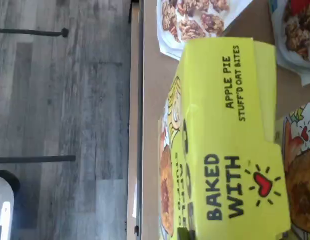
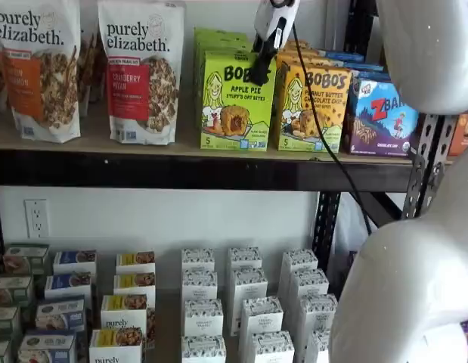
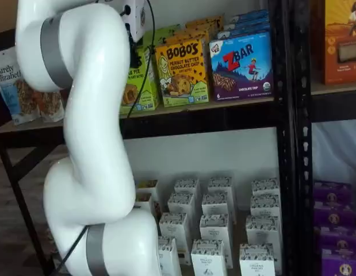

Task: Pick the green box on the top shelf, the fourth from the left

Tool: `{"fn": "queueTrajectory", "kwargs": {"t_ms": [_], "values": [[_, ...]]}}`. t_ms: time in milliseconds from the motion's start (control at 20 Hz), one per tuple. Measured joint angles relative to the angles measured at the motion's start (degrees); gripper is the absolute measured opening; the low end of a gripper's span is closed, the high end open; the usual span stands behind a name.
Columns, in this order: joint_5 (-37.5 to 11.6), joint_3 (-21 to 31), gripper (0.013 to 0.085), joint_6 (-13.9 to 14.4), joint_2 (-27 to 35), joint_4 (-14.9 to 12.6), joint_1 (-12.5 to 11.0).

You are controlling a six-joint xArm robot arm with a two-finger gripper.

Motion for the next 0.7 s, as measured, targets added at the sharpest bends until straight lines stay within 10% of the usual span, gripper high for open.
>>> {"fn": "queueTrajectory", "kwargs": {"t_ms": [700], "values": [[3.7, -1.9, 0.0290, 0.2, 0.4, 1.9, -0.5]]}}
